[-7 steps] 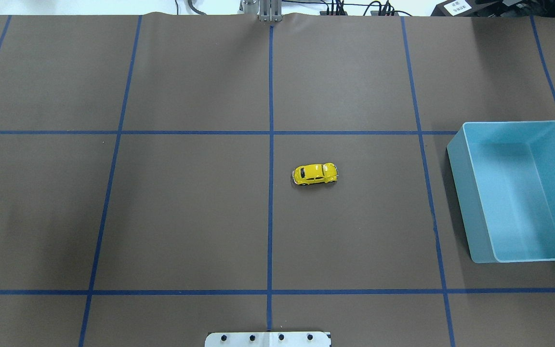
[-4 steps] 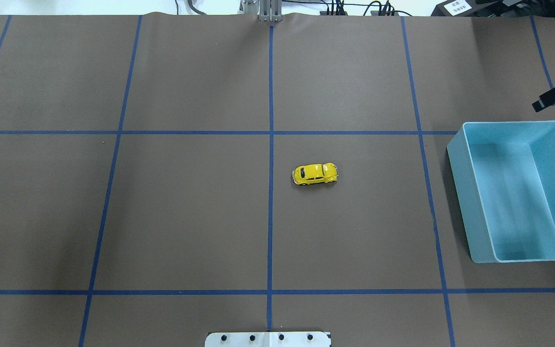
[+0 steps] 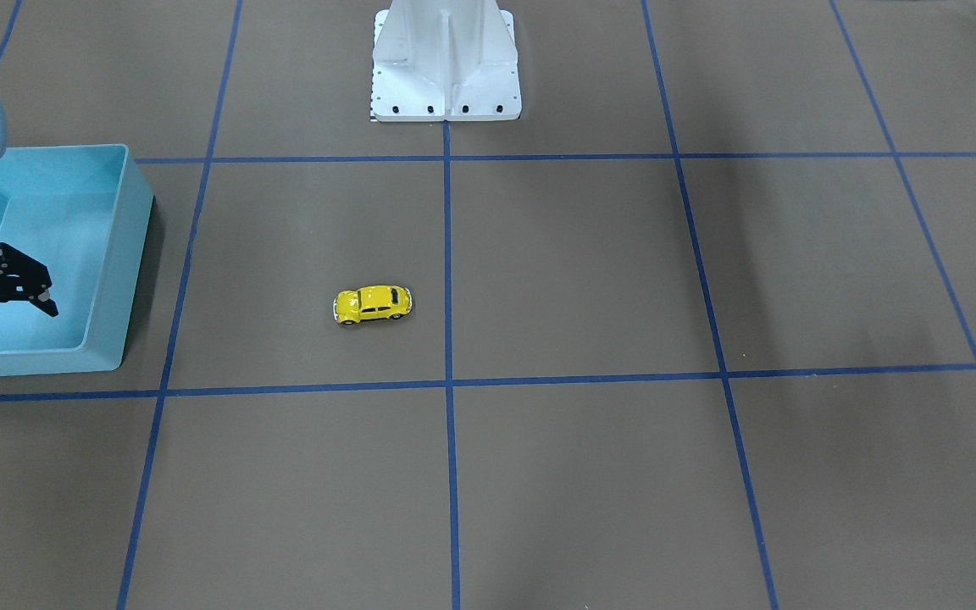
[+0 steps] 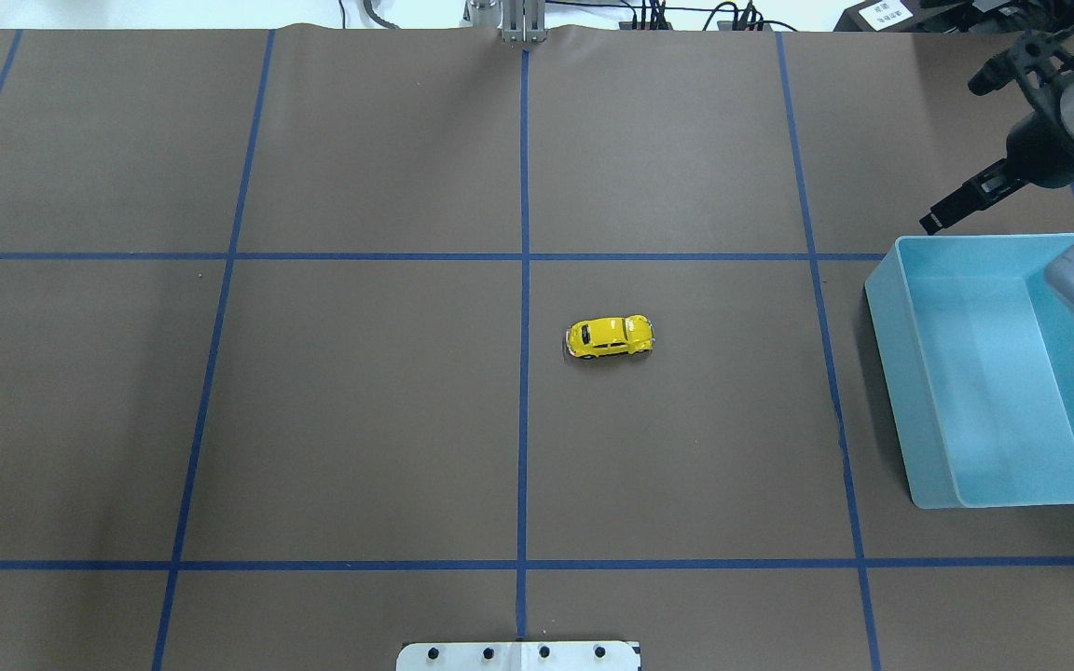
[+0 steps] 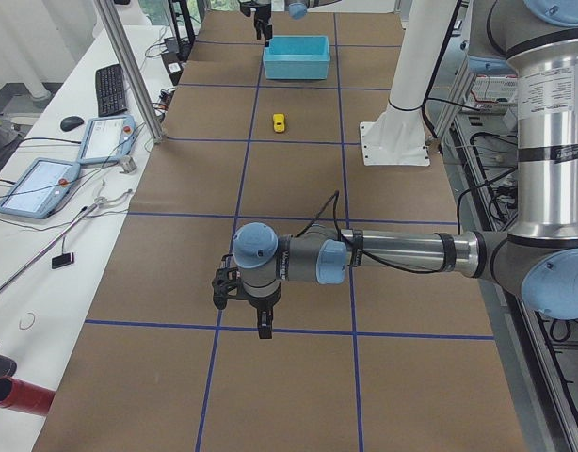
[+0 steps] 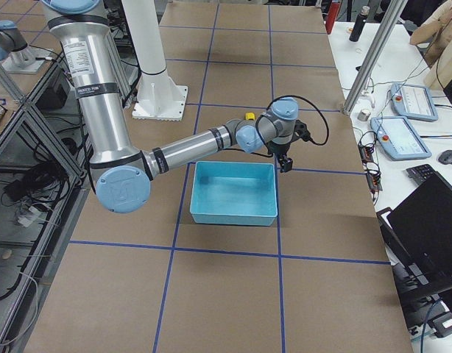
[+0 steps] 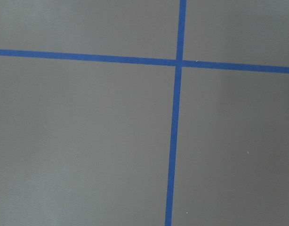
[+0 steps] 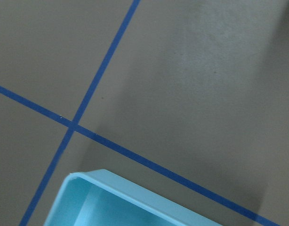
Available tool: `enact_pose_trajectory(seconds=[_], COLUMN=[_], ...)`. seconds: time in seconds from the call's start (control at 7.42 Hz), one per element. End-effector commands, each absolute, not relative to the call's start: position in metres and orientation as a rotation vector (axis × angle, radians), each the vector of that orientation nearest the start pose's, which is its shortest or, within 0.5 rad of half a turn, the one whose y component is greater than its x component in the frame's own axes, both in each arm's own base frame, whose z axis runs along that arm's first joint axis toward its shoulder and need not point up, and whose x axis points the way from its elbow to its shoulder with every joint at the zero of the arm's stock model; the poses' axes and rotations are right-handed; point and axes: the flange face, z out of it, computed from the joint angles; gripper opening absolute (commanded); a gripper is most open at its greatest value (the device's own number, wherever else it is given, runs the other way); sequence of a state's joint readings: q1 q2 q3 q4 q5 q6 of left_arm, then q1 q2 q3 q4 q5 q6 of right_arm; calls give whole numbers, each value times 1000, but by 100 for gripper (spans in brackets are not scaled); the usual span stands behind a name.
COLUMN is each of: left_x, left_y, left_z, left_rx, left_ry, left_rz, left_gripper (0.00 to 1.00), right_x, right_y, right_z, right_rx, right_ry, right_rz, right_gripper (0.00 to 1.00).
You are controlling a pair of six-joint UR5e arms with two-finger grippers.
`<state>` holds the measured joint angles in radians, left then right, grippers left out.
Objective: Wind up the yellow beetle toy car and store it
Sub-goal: 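Move the right gripper from beside the bin over the stopped car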
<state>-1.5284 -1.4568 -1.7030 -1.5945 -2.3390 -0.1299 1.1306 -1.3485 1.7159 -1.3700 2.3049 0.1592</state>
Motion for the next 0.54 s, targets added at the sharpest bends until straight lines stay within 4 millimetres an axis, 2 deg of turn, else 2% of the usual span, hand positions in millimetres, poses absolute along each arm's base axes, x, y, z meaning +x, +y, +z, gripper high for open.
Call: enact_pose_trajectory(seconds=[0.0, 0.27, 0.4], left_x=[-43, -44, -44], left_y=[-453, -449, -448], left_z=[644, 647, 648], left_rx=[-29, -36, -38], left_ry=[771, 772, 773], left_rz=[-68, -74, -74], left_gripper=[100, 100, 100], right_x=[-241, -298, -305], right_y=[-535, -526, -517], right_z=[413, 383, 363], right_rx=[330, 393, 428], right_ry=[-868, -813, -827], right_rz=[-573, -657, -692], right_gripper=[100, 100, 100])
